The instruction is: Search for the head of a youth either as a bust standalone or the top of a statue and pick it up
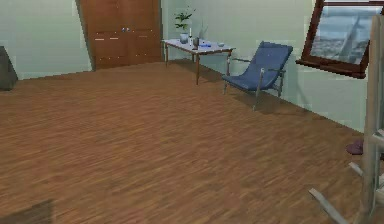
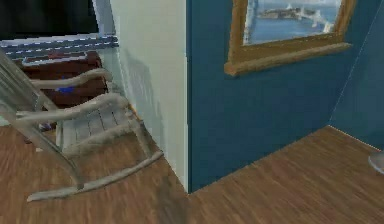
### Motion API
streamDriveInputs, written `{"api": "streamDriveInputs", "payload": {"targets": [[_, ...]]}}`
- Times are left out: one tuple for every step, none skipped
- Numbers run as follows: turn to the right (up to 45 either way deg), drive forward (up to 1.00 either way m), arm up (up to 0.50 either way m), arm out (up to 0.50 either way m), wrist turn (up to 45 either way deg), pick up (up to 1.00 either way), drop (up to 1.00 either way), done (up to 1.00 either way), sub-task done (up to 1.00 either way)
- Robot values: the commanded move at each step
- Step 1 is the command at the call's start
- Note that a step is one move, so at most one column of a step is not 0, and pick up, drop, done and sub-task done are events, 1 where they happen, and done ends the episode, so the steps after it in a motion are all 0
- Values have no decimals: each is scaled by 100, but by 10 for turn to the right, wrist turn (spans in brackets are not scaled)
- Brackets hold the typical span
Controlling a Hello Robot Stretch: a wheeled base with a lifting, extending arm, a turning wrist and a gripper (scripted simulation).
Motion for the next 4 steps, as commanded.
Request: {"api": "streamDriveInputs", "payload": {"targets": [[0,100,0,0,0,0,0,0,0],[0,100,0,0,0,0,0,0,0],[0,100,0,0,0,0,0,0,0],[-450,0,0,0,0,0,0,0,0]]}}
